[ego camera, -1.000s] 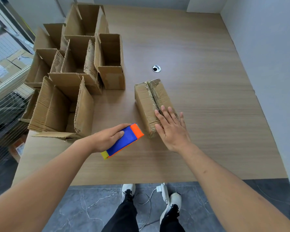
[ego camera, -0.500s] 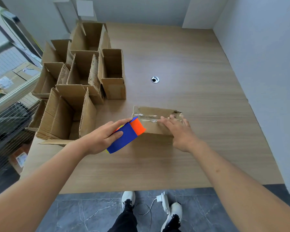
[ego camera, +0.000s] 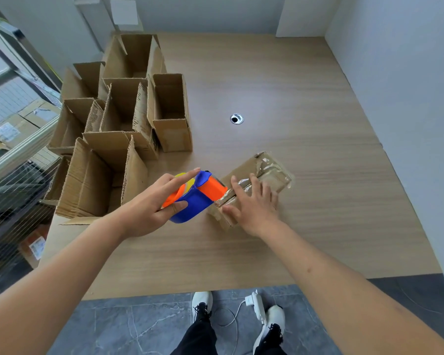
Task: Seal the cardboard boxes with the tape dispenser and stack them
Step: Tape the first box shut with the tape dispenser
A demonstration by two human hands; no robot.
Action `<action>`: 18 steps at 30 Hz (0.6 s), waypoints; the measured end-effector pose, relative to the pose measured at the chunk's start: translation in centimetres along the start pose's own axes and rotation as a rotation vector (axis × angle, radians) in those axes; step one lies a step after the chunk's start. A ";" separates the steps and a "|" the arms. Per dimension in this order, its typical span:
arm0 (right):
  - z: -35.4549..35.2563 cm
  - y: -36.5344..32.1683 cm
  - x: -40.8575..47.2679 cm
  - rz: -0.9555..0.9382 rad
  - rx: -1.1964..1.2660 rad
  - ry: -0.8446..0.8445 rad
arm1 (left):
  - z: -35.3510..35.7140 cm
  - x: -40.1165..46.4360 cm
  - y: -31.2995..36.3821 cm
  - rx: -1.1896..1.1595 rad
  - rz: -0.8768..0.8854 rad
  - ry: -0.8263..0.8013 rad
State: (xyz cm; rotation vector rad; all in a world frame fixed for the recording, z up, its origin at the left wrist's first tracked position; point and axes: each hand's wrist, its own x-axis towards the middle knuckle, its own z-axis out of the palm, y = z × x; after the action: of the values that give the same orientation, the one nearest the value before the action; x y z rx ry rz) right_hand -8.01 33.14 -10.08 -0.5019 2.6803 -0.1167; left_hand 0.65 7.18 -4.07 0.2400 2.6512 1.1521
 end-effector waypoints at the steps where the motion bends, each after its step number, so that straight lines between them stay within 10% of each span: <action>1: 0.0 0.4 0.2 -0.053 0.025 -0.059 | 0.1 0.0 0.0 0.006 0.009 0.000; 10: -3.1 3.2 4.1 -0.411 0.144 -0.333 | 0.8 -0.7 0.5 0.015 0.048 -0.051; 15: -4.2 1.9 1.4 -0.261 1.073 -0.160 | 1.2 -1.2 0.9 0.027 0.033 -0.068; 18: -4.1 1.5 -0.1 -0.298 1.182 -0.148 | 1.5 -1.1 1.5 0.032 0.024 -0.090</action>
State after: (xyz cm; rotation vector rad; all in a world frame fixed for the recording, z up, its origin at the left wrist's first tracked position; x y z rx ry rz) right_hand -10.06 34.61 -6.48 -0.4478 1.8924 -1.5277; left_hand 2.20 8.92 -3.79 0.3230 2.5965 1.0800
